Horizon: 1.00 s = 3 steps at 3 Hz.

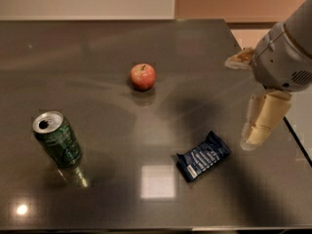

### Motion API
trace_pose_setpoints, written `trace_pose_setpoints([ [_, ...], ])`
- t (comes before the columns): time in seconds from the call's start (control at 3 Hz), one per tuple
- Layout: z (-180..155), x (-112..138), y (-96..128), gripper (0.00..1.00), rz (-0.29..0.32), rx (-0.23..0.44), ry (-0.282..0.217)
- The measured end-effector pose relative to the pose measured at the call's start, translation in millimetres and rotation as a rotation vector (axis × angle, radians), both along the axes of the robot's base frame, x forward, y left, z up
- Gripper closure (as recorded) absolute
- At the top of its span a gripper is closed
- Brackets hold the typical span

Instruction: Move rxbar blueberry near apple

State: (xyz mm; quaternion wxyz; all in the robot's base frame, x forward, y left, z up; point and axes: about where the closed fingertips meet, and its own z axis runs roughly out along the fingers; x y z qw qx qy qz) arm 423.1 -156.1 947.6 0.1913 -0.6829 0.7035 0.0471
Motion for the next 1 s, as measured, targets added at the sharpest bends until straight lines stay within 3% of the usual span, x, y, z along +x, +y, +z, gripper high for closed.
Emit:
trace_pose_setpoints([
  [1.0,-67.4,-9.2,37.6,0.0,0.252,0.008,0.001],
])
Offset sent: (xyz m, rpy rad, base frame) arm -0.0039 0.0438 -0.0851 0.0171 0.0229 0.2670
